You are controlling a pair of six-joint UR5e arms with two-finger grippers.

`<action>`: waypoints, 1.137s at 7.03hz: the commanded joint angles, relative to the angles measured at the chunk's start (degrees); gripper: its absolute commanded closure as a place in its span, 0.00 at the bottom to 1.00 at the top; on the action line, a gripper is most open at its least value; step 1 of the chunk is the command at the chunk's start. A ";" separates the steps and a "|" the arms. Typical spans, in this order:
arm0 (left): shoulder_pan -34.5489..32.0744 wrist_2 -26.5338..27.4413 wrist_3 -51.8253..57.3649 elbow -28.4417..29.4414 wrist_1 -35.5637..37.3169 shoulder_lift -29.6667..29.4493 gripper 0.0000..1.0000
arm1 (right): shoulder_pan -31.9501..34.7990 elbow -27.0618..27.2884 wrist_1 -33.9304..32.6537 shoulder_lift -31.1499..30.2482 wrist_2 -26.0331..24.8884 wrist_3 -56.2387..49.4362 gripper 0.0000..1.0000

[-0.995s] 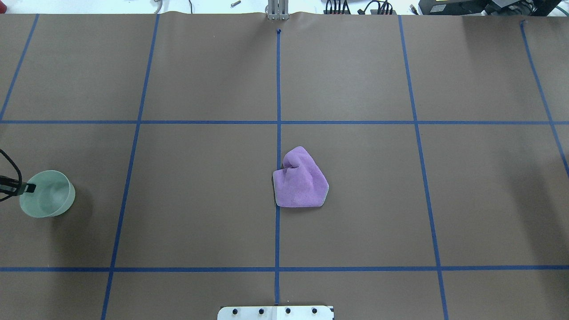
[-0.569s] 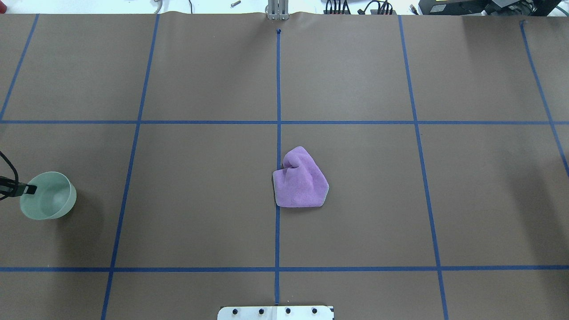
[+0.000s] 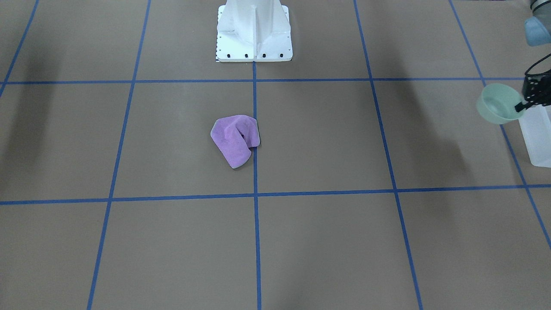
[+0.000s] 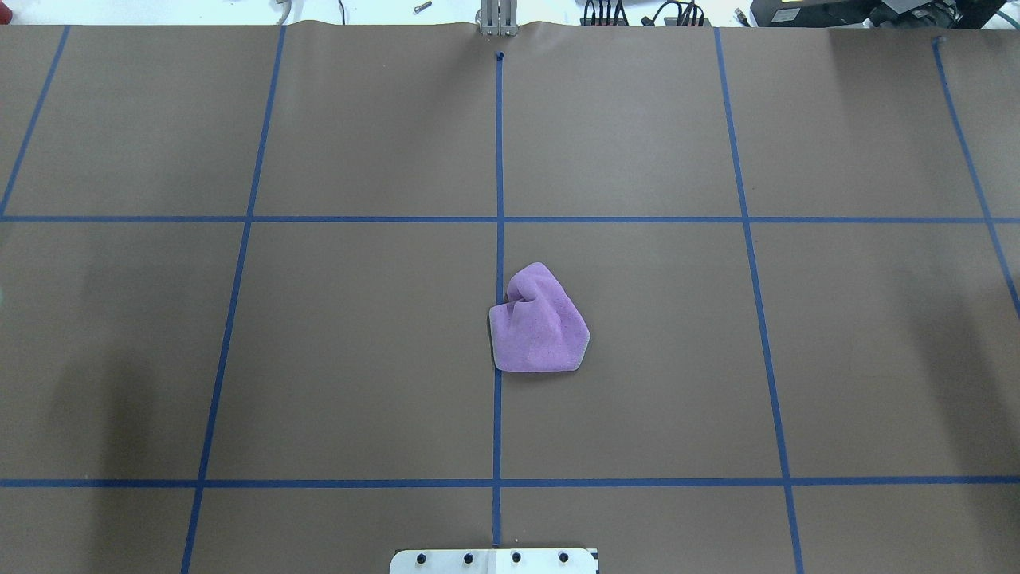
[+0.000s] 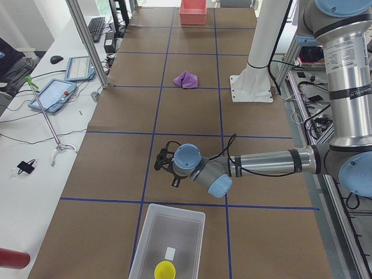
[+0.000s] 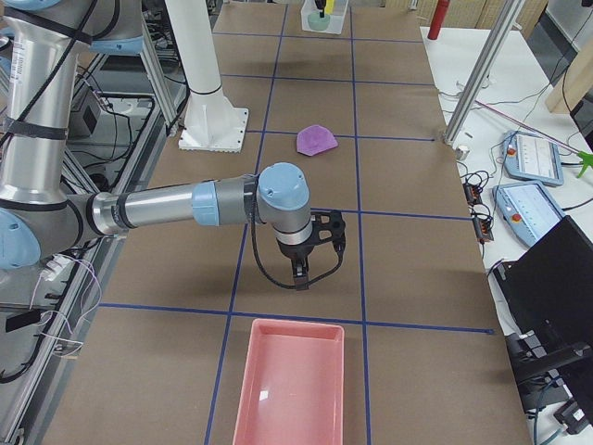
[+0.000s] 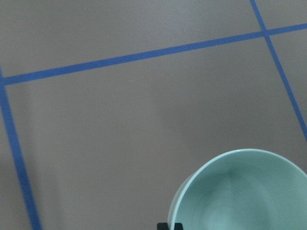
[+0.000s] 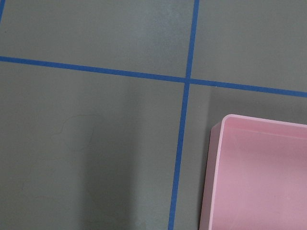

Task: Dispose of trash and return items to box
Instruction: 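Carry the pale green bowl with the left gripper over the clear box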

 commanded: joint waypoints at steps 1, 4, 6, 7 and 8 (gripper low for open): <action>-13.21 -0.06 30.41 5.26 24.88 -8.30 1.00 | 0.00 0.13 0.00 0.01 0.00 0.00 0.00; -16.87 1.16 42.67 30.91 19.41 -19.32 1.00 | 0.00 0.30 0.00 0.09 0.00 0.00 0.00; -16.87 2.75 41.62 38.16 10.25 -18.73 1.00 | 0.00 0.31 0.00 0.27 0.00 0.00 0.00; -16.78 2.84 35.61 38.36 5.25 -17.59 1.00 | 0.00 0.48 0.00 0.27 0.00 0.00 0.00; -14.60 2.84 29.63 40.53 -2.89 -16.36 1.00 | 0.00 0.48 0.00 0.36 0.00 0.00 0.00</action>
